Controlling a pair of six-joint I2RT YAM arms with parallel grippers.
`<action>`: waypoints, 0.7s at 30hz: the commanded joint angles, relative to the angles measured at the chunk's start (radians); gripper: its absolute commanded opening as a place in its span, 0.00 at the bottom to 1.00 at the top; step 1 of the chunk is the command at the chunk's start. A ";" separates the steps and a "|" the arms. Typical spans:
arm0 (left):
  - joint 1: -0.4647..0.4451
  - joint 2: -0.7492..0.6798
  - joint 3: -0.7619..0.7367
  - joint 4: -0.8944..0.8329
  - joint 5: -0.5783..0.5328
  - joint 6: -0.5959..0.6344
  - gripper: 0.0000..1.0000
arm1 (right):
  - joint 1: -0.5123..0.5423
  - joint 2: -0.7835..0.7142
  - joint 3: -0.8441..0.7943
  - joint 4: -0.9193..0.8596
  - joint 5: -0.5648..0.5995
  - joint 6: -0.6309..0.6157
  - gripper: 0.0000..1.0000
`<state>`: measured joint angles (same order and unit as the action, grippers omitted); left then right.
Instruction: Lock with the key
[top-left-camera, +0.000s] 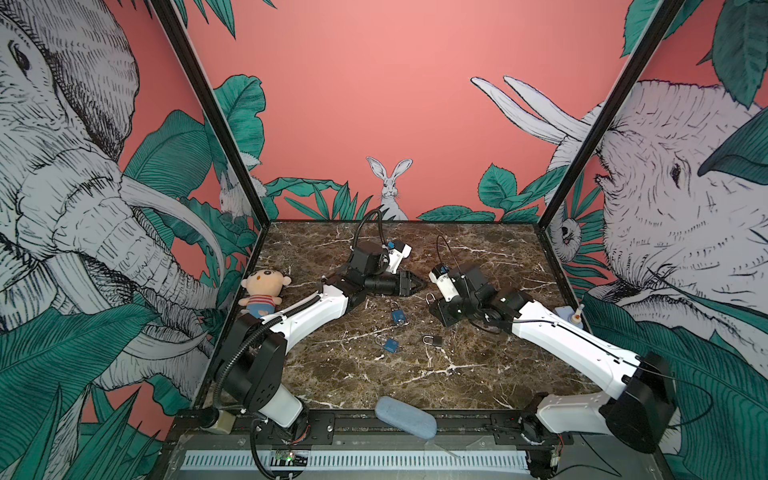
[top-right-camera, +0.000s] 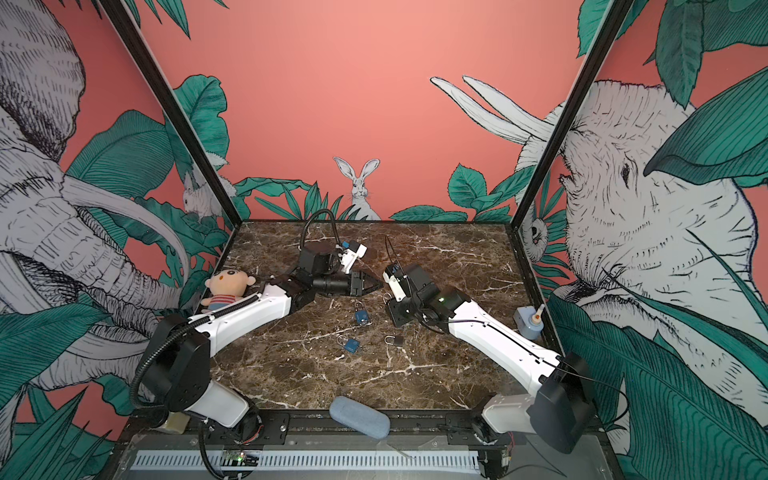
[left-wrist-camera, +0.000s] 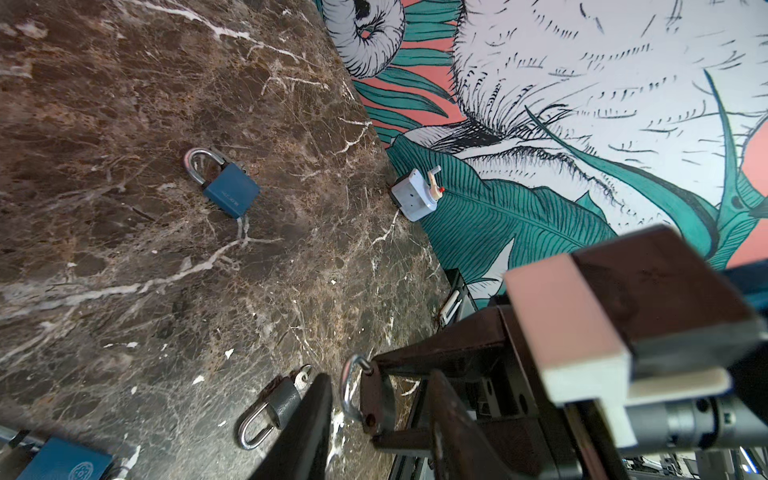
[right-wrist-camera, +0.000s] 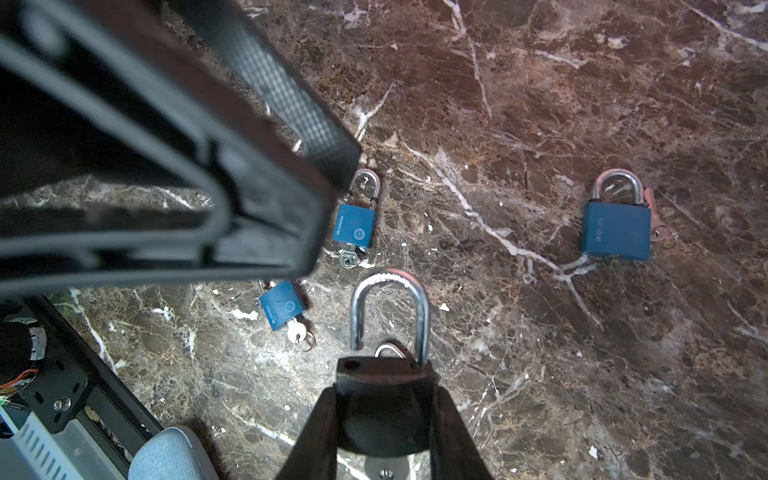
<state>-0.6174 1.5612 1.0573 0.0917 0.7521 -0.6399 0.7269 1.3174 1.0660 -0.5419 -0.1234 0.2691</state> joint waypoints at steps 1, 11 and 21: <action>-0.007 0.013 0.000 0.016 0.030 -0.003 0.40 | 0.008 0.006 0.036 0.040 -0.010 -0.017 0.07; -0.008 0.026 -0.008 0.028 0.052 -0.007 0.36 | 0.008 0.015 0.057 0.044 -0.014 -0.017 0.07; -0.011 0.034 -0.014 0.036 0.058 -0.012 0.31 | 0.009 0.017 0.069 0.049 -0.022 -0.017 0.07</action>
<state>-0.6216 1.5898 1.0573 0.1047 0.7937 -0.6510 0.7269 1.3350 1.1076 -0.5274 -0.1375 0.2581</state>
